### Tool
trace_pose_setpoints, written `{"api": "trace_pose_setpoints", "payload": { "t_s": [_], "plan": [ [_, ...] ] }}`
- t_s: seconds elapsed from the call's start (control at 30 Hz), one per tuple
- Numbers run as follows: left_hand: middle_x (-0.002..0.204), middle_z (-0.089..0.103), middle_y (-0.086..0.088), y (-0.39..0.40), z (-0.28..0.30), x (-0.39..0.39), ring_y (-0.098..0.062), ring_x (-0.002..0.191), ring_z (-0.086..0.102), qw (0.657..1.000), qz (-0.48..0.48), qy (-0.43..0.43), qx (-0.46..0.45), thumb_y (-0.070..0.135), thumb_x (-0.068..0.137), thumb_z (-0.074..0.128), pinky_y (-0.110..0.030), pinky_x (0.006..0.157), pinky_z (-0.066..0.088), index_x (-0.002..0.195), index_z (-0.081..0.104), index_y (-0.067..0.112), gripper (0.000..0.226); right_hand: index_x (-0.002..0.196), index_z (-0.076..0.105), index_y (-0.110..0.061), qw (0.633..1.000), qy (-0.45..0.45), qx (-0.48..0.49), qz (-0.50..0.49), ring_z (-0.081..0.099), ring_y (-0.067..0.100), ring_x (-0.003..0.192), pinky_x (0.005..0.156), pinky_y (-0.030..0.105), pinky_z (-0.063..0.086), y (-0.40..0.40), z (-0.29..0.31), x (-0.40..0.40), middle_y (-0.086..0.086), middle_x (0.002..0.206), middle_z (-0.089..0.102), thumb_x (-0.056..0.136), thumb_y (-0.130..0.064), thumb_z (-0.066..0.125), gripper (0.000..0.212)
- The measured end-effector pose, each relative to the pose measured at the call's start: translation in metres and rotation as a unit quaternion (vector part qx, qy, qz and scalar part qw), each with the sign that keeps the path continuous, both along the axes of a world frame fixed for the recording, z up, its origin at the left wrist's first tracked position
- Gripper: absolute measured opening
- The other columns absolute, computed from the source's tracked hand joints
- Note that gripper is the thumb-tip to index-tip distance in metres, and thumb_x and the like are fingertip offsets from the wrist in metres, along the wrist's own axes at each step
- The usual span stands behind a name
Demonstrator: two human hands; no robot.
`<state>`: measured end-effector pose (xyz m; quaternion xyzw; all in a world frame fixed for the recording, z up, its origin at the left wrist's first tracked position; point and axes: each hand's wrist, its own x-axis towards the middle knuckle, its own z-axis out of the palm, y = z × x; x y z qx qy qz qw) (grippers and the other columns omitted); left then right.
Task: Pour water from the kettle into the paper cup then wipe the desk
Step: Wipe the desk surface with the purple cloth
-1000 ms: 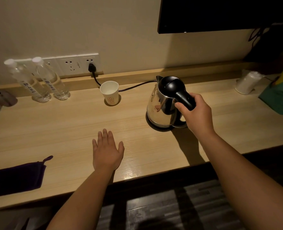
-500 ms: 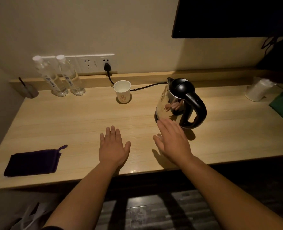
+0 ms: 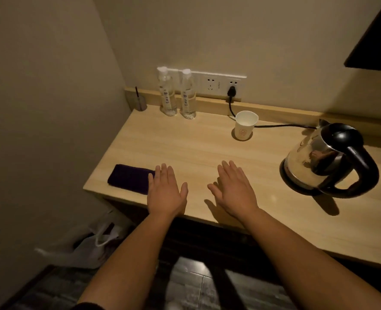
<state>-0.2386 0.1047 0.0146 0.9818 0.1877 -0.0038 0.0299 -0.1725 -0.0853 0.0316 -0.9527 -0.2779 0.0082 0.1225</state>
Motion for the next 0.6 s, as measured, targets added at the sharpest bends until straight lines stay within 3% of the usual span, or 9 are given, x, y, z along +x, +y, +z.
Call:
{"api": "trace_pose_setpoints", "payload": {
  "t_s": [0.27, 0.4, 0.47, 0.53, 0.6],
  "plan": [
    [0.161, 0.011, -0.014, 0.123, 0.000, -0.044, -0.026, 0.148, 0.002, 0.994, 0.102, -0.019, -0.020, 0.051, 0.097, 0.027, -0.044, 0.117, -0.004, 0.152, 0.013, 0.005, 0.073, 0.145, 0.032, -0.009, 0.994, 0.006, -0.012, 0.105, 0.017, 0.030, 0.143, 0.114, 0.039, 0.005, 0.131, -0.003, -0.023, 0.013, 0.153, 0.031, 0.095, -0.056, 0.029, 0.068],
    [0.160, 0.012, -0.015, 0.178, -0.012, -0.052, -0.028, 0.147, 0.003, 0.991, 0.130, -0.025, -0.030, 0.051, 0.098, 0.027, -0.044, 0.117, -0.002, 0.152, 0.014, 0.005, 0.072, 0.129, 0.047, -0.008, 0.988, -0.014, -0.017, 0.152, 0.043, 0.034, 0.122, 0.103, 0.046, 0.034, 0.189, -0.012, -0.028, 0.013, 0.130, 0.052, 0.093, -0.054, 0.035, 0.060],
    [0.160, 0.012, -0.016, 0.201, -0.019, -0.051, -0.028, 0.147, 0.003, 0.989, 0.143, -0.028, -0.037, 0.052, 0.097, 0.026, -0.043, 0.117, -0.002, 0.152, 0.013, 0.005, 0.073, 0.125, 0.048, -0.008, 0.984, -0.025, -0.022, 0.175, 0.045, 0.032, 0.113, 0.096, 0.046, 0.040, 0.211, -0.016, -0.028, 0.013, 0.123, 0.055, 0.091, -0.053, 0.036, 0.058],
    [0.160, 0.012, -0.016, 0.219, -0.027, -0.049, -0.028, 0.147, 0.004, 0.986, 0.158, -0.029, -0.040, 0.052, 0.097, 0.025, -0.043, 0.116, -0.001, 0.152, 0.012, 0.005, 0.073, 0.130, 0.045, -0.007, 0.980, -0.024, -0.037, 0.195, 0.042, 0.034, 0.120, 0.100, 0.047, 0.037, 0.229, -0.023, -0.027, 0.016, 0.131, 0.052, 0.090, -0.054, 0.035, 0.062],
    [0.160, 0.013, -0.016, 0.233, -0.035, -0.044, -0.029, 0.147, 0.005, 0.982, 0.178, -0.031, -0.046, 0.054, 0.097, 0.023, -0.043, 0.116, 0.000, 0.152, 0.013, 0.005, 0.074, 0.140, 0.037, -0.006, 0.975, -0.011, -0.057, 0.215, 0.030, 0.036, 0.134, 0.110, 0.049, 0.024, 0.242, -0.033, -0.025, 0.017, 0.146, 0.039, 0.092, -0.053, 0.037, 0.067]
  ]
}}
